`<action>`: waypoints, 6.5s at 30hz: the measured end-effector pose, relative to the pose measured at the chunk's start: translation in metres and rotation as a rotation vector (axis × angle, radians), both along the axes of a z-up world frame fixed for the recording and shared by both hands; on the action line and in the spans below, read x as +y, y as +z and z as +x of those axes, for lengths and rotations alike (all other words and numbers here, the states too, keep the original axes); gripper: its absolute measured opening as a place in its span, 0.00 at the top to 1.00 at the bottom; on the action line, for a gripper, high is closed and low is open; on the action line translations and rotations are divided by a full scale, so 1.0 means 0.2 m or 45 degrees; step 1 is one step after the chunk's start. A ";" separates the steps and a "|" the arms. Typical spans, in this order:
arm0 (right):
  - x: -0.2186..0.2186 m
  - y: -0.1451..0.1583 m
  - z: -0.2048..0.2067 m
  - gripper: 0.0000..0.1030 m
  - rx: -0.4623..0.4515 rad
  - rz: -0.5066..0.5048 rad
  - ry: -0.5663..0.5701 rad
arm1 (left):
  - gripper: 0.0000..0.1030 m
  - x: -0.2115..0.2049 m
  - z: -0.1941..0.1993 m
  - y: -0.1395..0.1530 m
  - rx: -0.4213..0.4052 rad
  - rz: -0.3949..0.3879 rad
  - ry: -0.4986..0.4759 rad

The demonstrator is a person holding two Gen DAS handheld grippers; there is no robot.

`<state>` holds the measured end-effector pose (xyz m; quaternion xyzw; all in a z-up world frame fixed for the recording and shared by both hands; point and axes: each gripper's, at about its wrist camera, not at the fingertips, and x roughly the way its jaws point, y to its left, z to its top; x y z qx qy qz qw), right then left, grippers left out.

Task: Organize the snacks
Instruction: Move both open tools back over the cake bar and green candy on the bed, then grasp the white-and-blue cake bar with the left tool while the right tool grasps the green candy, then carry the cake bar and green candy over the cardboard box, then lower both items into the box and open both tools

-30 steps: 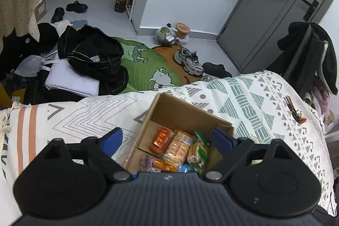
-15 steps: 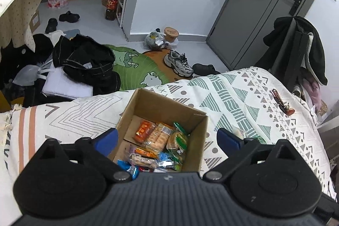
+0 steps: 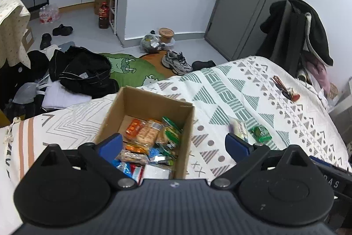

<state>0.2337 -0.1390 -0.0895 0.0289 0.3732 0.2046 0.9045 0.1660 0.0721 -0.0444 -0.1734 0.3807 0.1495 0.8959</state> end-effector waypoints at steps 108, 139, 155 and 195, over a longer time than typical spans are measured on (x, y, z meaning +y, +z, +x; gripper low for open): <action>-0.11 -0.37 0.59 0.59 0.091 0.028 0.076 | 0.71 -0.24 0.63 -0.29 0.133 0.030 -0.078; 0.46 0.00 0.10 0.59 0.043 0.032 0.073 | 0.71 0.36 0.24 0.01 0.100 -0.036 -0.138; 0.70 -0.06 0.08 0.59 0.101 0.024 0.117 | 0.71 0.54 0.26 -0.16 0.187 -0.066 -0.224; 0.54 -0.05 -0.08 0.11 0.155 -0.016 0.022 | 0.17 0.53 0.06 -0.11 0.226 0.036 -0.077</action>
